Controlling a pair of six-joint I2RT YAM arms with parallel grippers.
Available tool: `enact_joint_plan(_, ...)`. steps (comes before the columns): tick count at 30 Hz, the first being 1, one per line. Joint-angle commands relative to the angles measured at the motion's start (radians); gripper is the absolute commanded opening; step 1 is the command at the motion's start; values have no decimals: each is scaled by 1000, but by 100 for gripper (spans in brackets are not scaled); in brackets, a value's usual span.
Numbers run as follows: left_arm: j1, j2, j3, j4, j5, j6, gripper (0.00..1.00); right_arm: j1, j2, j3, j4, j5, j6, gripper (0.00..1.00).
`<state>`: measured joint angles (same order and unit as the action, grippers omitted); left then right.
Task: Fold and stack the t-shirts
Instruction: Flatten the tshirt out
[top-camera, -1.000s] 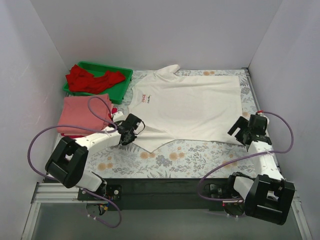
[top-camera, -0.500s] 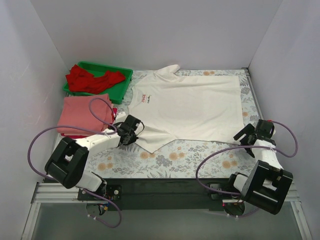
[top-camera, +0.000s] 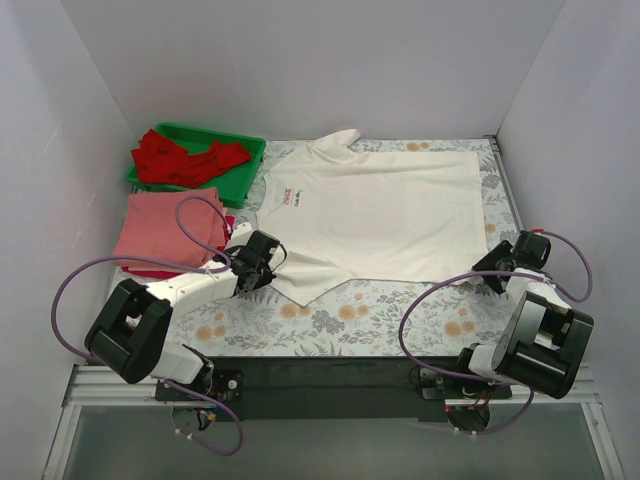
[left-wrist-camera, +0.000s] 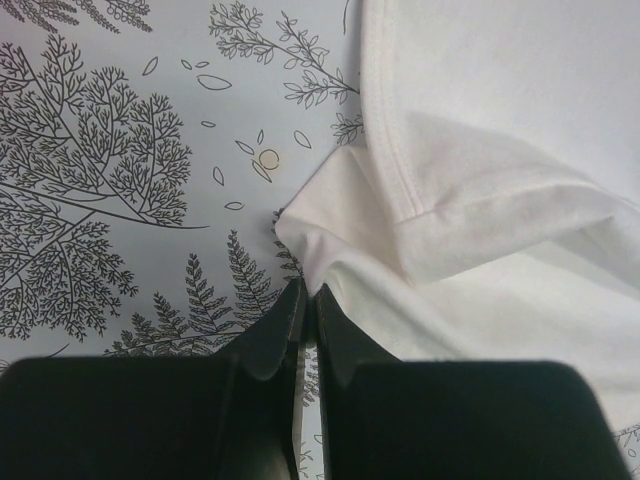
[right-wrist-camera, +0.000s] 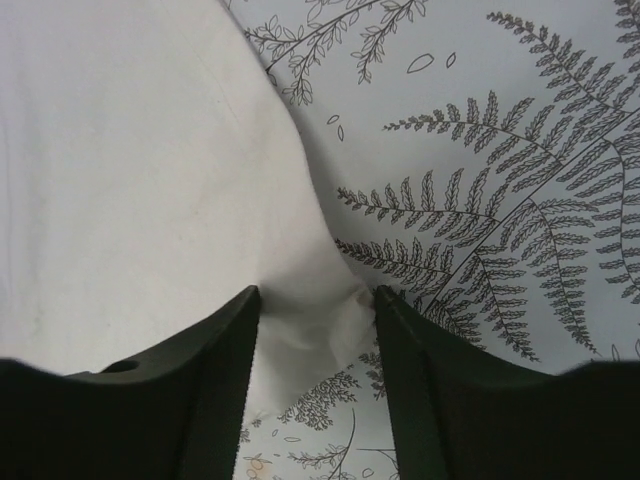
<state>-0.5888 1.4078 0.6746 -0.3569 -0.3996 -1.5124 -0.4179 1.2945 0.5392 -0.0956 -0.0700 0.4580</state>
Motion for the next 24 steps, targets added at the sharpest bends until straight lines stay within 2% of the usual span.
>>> enact_joint_plan(1,3,-30,0,18,-21,12,0,1,2,-38,-36,-31,10,51)
enact_joint_plan(2,3,-33,-3,18,-24,8,0,1,-6,-41,-38,-19,10,39)
enact_joint_plan(4,1,-38,-3,15,-36,3,0,-1,-20,-42,-36,-2,8,29)
enact_joint_plan(5,1,-41,-3,15,-38,1,0,1,-21,-42,-36,5,4,21)
enact_joint_plan(9,3,-52,-3,10,-42,0,0,1,-21,-35,-36,-13,-4,11)
enact_joint_plan(11,1,-59,0,7,-45,1,0,1,-26,-31,-36,-24,-10,1)
enact_joint_plan(19,1,-147,60,-8,-64,0,0,2,-193,19,-47,-114,-54,1)
enact_joint_plan(24,3,-239,144,9,-105,47,0,2,-316,152,-107,-97,-68,1)
